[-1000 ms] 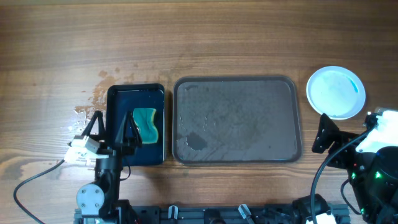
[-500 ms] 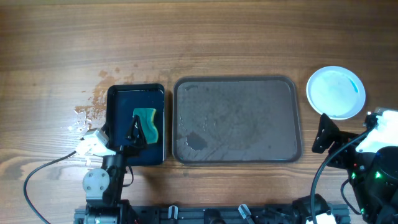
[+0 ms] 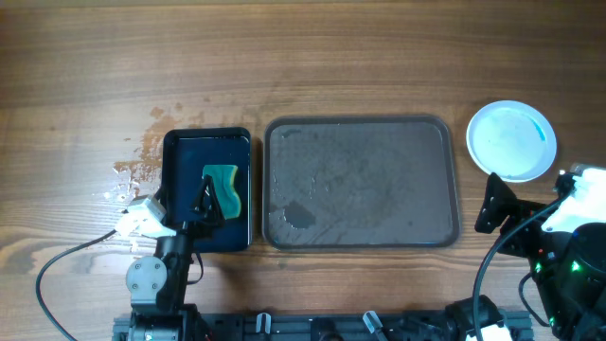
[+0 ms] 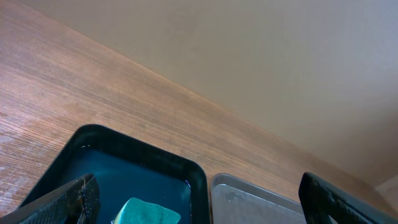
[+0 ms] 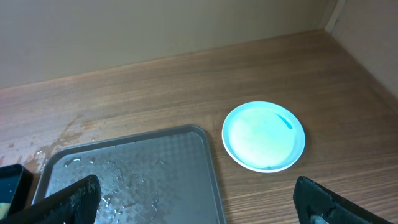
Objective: Clean dirty plates on tray and stack at the side
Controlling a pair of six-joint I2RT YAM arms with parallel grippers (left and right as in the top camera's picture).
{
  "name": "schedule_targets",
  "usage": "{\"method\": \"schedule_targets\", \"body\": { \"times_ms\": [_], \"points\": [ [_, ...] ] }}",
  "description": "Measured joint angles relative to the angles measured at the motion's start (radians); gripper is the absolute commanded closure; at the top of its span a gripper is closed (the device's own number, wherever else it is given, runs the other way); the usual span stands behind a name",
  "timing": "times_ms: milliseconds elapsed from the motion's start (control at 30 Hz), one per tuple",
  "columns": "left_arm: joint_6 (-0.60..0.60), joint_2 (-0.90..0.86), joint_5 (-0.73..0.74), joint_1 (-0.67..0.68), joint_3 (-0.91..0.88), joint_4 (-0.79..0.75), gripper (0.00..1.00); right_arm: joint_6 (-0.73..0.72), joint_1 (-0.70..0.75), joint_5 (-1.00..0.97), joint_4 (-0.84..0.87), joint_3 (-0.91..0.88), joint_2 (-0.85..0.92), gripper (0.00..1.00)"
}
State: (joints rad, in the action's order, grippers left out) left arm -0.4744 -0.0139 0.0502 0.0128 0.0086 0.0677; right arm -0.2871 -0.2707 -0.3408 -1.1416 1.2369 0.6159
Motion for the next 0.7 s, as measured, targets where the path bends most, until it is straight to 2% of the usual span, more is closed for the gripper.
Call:
{"method": "schedule_targets", "body": {
  "times_ms": [167,233,300,367,400,467,567,700],
  "points": [
    [0.0,0.0,0.0,0.0,0.0,0.0,0.0,0.0,0.0,0.0,0.0,0.0,0.0,0.0],
    [0.0,0.0,0.0,0.0,0.0,0.0,0.0,0.0,0.0,0.0,0.105,-0.063,-0.04,0.0],
    [0.0,0.0,0.0,0.0,0.0,0.0,0.0,-0.003,0.001,0.0,0.335,-0.24,-0.158,0.0],
    [0.0,0.0,0.0,0.0,0.001,0.001,0.0,-0.04,0.005,0.0,0.557,-0.51,-0.31,0.0],
    [0.0,0.0,0.0,0.0,0.001,0.0,0.0,-0.079,0.015,0.003,0.713,-0.644,-0.369,0.0],
    [0.0,0.0,0.0,0.0,0.001,0.001,0.0,-0.195,0.047,0.003,0.903,-0.886,-0.461,0.0],
    [0.0,0.0,0.0,0.0,0.001,0.001,0.0,-0.354,0.07,0.004,1.033,-1.069,-0.484,0.0],
    [0.0,0.0,0.0,0.0,0.001,0.001,0.0,-0.397,0.07,-0.017,1.091,-1.178,-0.489,0.0]
  ]
}}
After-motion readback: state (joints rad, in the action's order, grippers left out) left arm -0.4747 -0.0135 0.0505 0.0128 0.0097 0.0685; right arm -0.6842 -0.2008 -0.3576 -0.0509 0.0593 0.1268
